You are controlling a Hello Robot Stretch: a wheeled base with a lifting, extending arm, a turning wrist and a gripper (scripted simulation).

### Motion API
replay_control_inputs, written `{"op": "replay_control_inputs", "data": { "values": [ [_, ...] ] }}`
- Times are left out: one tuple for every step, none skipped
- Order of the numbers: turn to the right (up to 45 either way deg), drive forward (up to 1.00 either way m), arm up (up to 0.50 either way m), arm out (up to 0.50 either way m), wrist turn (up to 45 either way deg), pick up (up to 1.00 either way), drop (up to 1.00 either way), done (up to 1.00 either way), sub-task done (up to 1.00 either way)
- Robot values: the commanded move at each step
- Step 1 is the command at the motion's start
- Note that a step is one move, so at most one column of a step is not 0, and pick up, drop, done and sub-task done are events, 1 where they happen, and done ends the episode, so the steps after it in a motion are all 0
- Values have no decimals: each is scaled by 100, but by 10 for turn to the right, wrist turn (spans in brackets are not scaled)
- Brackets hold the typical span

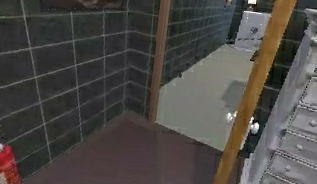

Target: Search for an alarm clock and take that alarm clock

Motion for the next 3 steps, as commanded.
{"op": "replay_control_inputs", "data": {
  "values": [
    [0, 65, 0, 0, 0, 0, 0, 0, 0],
    [60, 0, 0, 0, 0, 0, 0, 0, 0],
    [0, 60, 0, 0, 0, 0, 0, 0, 0]
  ]
}}
